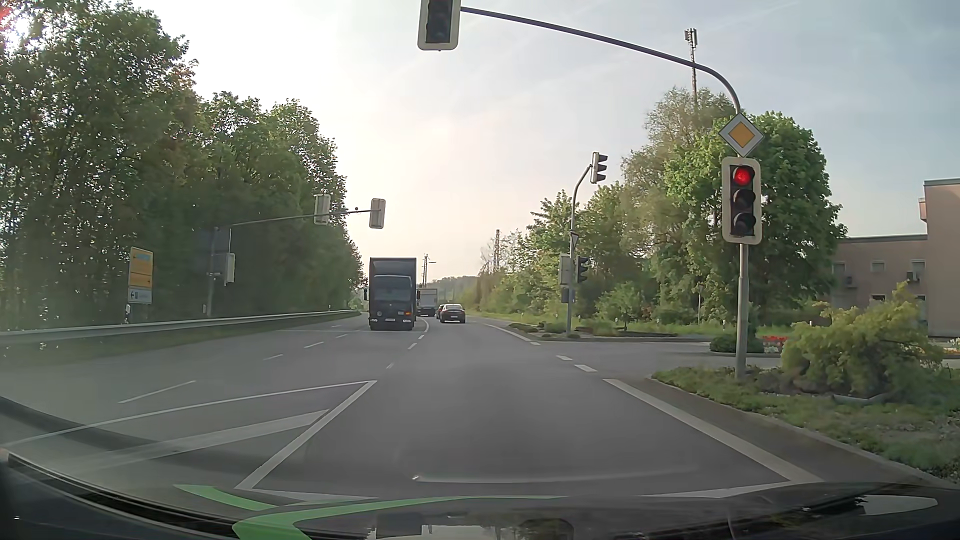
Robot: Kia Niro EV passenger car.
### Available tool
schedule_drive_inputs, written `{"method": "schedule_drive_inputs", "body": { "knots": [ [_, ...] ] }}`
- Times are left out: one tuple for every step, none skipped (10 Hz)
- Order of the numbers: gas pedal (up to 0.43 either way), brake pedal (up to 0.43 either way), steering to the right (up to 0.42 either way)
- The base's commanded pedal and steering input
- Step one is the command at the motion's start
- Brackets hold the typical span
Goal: Follow the waypoints while adhering to traffic rules and regulations
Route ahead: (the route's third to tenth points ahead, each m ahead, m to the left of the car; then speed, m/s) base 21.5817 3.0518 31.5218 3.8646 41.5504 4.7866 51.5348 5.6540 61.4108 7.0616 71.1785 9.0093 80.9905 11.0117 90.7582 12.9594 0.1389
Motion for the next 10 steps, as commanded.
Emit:
{"method": "schedule_drive_inputs", "body": {
  "knots": [
    [0.0, 0.201, 0.0],
    [0.0, 0.201, 0.0],
    [0.0, 0.201, 0.0],
    [0.0, 0.207, 0.0],
    [0.0, 0.213, 0.0],
    [0.0, 0.213, 0.0],
    [0.0, 0.22, 0.0],
    [0.0, 0.22, 0.0],
    [0.0, 0.226, 0.0],
    [0.0, 0.226, 0.0]
  ]
}}
